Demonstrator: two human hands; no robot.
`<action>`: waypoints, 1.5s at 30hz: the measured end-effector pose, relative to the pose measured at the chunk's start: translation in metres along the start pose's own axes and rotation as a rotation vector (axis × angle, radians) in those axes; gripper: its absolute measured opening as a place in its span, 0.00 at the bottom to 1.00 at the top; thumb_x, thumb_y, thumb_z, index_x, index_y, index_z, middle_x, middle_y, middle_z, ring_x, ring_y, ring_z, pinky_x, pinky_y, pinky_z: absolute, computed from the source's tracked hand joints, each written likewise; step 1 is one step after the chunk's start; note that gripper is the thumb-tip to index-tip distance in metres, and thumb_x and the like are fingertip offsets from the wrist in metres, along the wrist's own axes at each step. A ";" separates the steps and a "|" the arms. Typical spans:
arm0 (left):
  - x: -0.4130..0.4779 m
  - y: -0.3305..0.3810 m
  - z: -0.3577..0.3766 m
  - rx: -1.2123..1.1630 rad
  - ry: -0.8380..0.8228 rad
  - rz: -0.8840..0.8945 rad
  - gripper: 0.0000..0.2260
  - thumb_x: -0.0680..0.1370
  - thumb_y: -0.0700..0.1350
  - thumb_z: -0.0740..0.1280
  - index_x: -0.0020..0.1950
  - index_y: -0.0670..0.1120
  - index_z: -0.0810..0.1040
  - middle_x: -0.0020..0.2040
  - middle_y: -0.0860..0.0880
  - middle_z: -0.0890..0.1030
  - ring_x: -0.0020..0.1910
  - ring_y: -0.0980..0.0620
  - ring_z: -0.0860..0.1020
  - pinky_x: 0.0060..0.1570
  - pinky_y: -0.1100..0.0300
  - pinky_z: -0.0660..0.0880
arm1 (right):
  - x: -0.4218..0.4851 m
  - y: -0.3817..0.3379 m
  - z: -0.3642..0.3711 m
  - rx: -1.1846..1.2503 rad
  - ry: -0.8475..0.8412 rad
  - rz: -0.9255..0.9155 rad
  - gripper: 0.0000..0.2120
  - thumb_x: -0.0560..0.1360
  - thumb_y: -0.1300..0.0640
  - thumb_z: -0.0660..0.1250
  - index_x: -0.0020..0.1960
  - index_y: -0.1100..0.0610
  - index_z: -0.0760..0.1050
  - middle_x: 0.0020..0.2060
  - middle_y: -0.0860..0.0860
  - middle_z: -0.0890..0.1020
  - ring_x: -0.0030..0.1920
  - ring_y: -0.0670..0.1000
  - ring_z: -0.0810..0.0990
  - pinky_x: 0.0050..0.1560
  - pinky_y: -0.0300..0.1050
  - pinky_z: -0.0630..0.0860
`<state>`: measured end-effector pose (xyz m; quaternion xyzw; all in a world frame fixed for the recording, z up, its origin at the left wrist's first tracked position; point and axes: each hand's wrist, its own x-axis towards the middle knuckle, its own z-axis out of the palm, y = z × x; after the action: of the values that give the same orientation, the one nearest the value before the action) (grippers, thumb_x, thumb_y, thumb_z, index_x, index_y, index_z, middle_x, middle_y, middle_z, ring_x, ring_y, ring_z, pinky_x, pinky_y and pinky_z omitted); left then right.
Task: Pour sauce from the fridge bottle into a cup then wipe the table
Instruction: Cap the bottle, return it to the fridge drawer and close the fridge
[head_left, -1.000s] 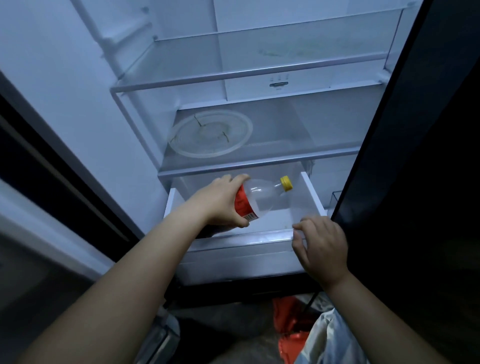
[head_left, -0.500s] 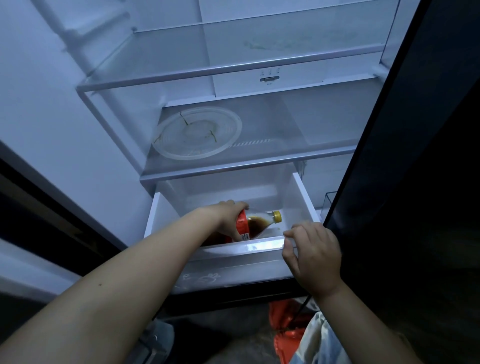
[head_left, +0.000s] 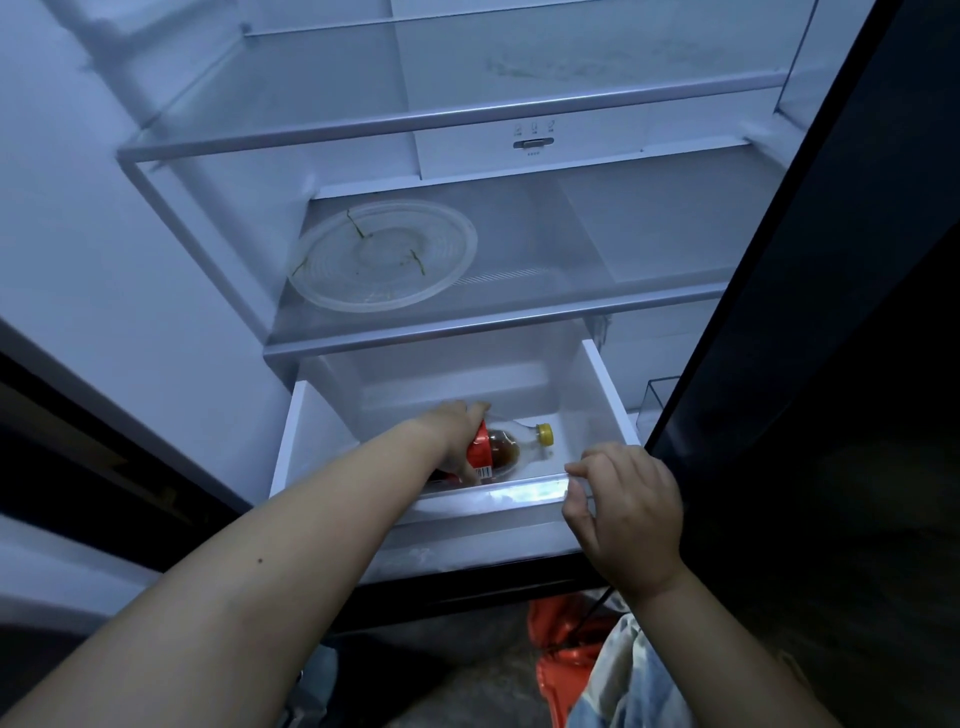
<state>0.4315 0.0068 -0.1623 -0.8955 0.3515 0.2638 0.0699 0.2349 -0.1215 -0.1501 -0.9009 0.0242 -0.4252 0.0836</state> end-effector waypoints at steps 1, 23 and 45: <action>0.000 -0.001 0.000 -0.007 -0.003 0.000 0.52 0.66 0.54 0.77 0.78 0.48 0.45 0.74 0.42 0.61 0.72 0.42 0.62 0.69 0.50 0.63 | 0.000 0.000 0.000 0.000 -0.001 -0.001 0.11 0.72 0.55 0.59 0.36 0.58 0.77 0.35 0.51 0.79 0.35 0.53 0.75 0.38 0.43 0.66; -0.165 0.032 0.067 -0.089 1.025 -0.082 0.20 0.77 0.53 0.57 0.62 0.44 0.76 0.54 0.48 0.80 0.54 0.46 0.77 0.62 0.50 0.65 | -0.001 -0.004 -0.001 0.018 -0.001 0.013 0.11 0.73 0.56 0.58 0.37 0.58 0.75 0.35 0.53 0.78 0.36 0.54 0.71 0.37 0.46 0.63; -0.142 0.023 0.136 0.124 1.215 -0.176 0.29 0.82 0.58 0.46 0.78 0.45 0.44 0.78 0.42 0.43 0.77 0.42 0.45 0.75 0.48 0.44 | -0.062 -0.020 0.018 -0.122 -0.245 0.080 0.30 0.81 0.44 0.42 0.77 0.59 0.41 0.76 0.59 0.40 0.76 0.62 0.41 0.74 0.58 0.45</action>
<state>0.2714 0.1160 -0.2026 -0.9057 0.2682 -0.3209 -0.0696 0.2088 -0.0928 -0.2049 -0.9478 0.0758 -0.3060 0.0478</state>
